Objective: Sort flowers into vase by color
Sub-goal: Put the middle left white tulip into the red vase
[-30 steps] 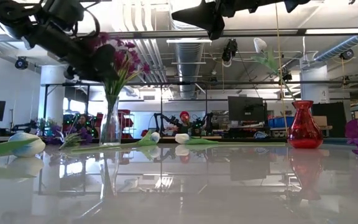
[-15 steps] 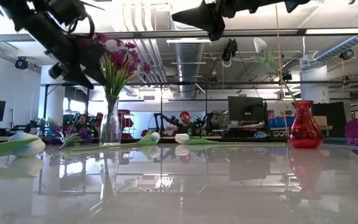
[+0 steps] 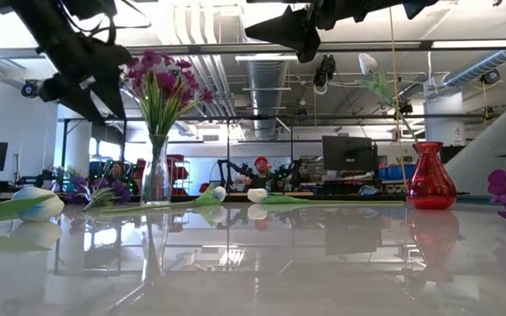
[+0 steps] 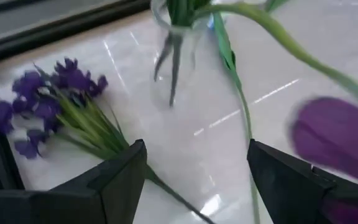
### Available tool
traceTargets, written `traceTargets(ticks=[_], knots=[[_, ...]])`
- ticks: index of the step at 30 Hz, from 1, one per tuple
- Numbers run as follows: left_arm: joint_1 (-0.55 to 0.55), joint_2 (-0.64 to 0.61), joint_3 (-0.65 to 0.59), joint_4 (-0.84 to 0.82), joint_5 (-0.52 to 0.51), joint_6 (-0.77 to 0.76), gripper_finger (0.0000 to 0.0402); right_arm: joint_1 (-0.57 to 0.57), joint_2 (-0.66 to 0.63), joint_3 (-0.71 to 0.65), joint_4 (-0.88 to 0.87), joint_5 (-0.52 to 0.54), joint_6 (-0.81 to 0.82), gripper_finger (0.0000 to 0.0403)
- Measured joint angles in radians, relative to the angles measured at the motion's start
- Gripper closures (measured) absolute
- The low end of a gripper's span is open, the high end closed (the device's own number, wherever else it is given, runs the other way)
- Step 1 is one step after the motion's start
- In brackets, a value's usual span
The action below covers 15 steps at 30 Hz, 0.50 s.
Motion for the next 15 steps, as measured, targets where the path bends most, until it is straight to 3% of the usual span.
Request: traceTargets(ticks=[8,15], knots=[[-0.209,-0.001,0.014,-0.035,0.001,-0.106,0.0135,0.0,-0.003,0.0,-0.06,-0.001,0.006,0.014],[-0.429,0.024,0.01,-0.006,-0.006,-0.177,0.0135,0.018,-0.06,0.0,-0.286,-0.04,0.061,0.0149]])
